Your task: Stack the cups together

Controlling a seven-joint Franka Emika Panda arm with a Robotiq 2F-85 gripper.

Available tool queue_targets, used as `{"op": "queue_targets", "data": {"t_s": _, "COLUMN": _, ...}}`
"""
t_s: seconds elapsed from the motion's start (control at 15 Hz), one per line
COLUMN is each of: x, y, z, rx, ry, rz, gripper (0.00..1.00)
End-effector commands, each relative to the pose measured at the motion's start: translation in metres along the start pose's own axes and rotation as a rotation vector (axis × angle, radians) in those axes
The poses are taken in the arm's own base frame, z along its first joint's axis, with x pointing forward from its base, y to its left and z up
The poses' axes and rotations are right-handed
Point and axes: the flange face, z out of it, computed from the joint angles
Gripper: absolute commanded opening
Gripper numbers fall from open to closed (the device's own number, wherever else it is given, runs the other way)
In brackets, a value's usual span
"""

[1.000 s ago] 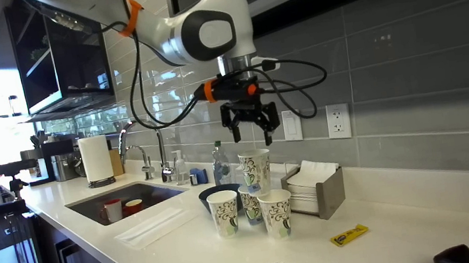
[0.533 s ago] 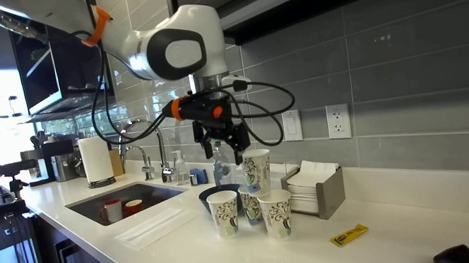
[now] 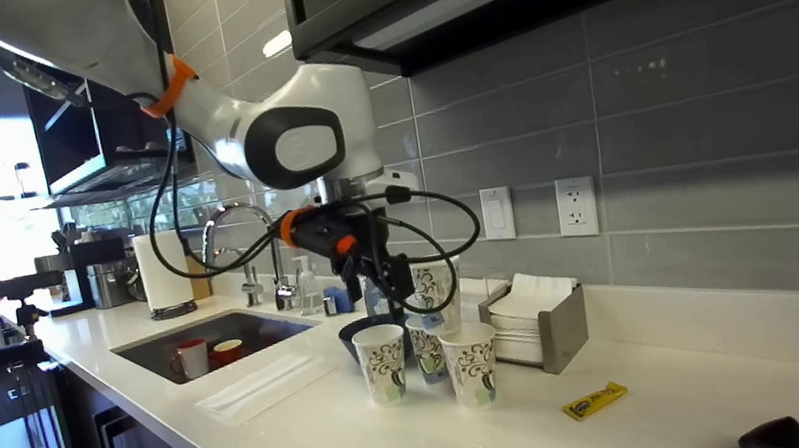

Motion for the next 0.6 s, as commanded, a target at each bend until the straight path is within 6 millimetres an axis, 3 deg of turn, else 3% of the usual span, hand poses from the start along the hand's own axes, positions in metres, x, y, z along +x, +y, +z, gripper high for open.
{"op": "queue_targets", "data": {"t_s": 0.0, "x": 0.004, "y": 0.005, "z": 0.015, "rx": 0.011, "ry": 0.035, "rz": 0.091, "gripper": 1.0}}
{"op": "queue_targets", "data": {"t_s": 0.53, "x": 0.012, "y": 0.008, "z": 0.054, "rx": 0.035, "ry": 0.009, "rz": 0.17, "gripper": 1.0}}
